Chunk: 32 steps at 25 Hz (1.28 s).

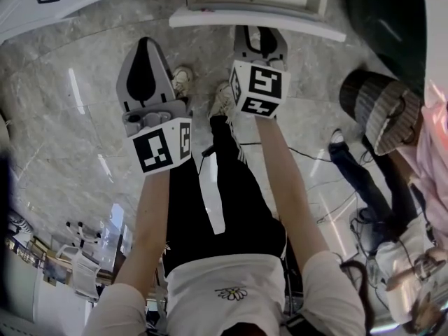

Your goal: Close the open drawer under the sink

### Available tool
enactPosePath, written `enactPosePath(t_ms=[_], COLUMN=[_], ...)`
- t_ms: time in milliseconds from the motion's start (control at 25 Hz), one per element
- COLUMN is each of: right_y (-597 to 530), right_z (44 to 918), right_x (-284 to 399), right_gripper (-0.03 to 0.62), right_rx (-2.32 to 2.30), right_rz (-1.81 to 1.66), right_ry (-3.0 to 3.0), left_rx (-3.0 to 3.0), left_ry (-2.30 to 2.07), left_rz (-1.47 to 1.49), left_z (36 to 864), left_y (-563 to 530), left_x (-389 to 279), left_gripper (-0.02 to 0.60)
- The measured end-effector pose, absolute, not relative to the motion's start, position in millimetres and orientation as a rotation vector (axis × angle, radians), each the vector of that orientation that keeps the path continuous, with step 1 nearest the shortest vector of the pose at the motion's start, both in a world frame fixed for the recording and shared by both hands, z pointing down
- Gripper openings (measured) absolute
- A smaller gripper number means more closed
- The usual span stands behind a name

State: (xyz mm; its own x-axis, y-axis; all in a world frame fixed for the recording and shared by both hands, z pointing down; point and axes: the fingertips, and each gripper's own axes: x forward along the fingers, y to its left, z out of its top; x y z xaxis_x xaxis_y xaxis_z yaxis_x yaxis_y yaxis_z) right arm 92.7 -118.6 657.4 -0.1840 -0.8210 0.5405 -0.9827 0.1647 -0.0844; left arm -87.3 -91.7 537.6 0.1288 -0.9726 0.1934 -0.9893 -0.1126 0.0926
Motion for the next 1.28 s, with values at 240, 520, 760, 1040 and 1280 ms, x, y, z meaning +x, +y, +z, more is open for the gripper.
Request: enactPosePath(t_ms=[240,520,760,1040,1280], right_y=[-119.9,-121.2,-120.8,-122.7,-131.1], right_z=[645.9,628.3,625.9,623.2,620.1], right_x=[89.8,88.1,87.2,85.1,84.2], right_gripper=[0.143,0.143,0.143,0.141,0.143], right_rx=[1.712,1.691,1.676,1.677,1.706], right_rz=[0.572,0.527,0.517,0.492,0.488], right_ry=[-2.077,-2.114,-2.104,-2.111,-2.110], left_rx=[2.204,2.199,2.236,2.237,2.247], left_ry=[-1.951,-1.970,-1.951,-1.939,-1.932], left_rz=[0.115,0.106,0.104,0.114,0.143], left_z=[533.2,527.3,515.7,521.0,526.0], left_y=[-96.2,-101.8,-105.4,-104.8,-107.9], left_x=[-92.9,-97.5,-91.0,-88.2,-89.0], left_gripper=[0.021,0.020,0.021,0.021,0.021])
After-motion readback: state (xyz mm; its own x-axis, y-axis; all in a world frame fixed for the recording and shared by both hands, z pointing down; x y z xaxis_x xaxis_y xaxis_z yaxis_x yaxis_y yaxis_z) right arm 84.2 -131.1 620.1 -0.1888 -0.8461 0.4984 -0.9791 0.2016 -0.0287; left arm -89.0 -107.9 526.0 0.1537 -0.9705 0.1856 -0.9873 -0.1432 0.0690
